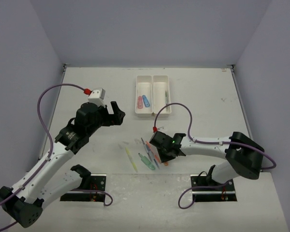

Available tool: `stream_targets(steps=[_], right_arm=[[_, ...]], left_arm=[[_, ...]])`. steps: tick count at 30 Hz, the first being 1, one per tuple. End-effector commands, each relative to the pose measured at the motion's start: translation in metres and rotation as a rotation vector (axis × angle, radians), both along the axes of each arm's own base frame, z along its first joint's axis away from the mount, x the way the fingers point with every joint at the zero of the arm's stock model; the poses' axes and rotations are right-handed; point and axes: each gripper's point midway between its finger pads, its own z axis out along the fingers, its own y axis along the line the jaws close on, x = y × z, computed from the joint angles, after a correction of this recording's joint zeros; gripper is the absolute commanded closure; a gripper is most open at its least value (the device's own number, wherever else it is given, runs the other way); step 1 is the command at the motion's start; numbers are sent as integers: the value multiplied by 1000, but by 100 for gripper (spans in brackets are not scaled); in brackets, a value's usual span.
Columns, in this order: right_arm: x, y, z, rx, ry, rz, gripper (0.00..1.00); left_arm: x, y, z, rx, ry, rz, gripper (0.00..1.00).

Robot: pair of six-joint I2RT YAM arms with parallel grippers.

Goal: Sort the stationery into containers
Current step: Pick up the pen from the center of the board.

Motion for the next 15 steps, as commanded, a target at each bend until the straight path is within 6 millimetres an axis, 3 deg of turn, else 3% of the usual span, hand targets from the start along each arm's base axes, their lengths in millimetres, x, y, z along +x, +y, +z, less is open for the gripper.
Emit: stream_targets(steps=[1, 3, 6, 8, 9, 11, 13, 15], right_arm=[[9, -8, 14, -17, -67, -59, 99], [17, -11, 33, 1, -126, -79, 100], [31, -1, 73, 127, -237, -71, 100], [41, 5, 109, 252, -347, -50, 100], [41, 4, 120, 287, -381, -26, 100], [42, 15, 155, 444, -481, 54, 100], [41, 25, 179, 552, -540, 110, 100], [42, 23, 194, 587, -575, 105, 100]], left_arm=[[1, -10, 5, -29, -29, -49, 0], [-1, -22, 2, -76, -19, -93, 0], [-13, -60, 7, -232, -6, -262, 0], [-21, -87, 24, -394, -36, -382, 0], [-19, -96, 42, -467, -89, -403, 0], [-40, -123, 63, -625, -147, -551, 0], [-52, -145, 72, -662, -174, -620, 0], [-53, -163, 70, -644, -169, -637, 1]])
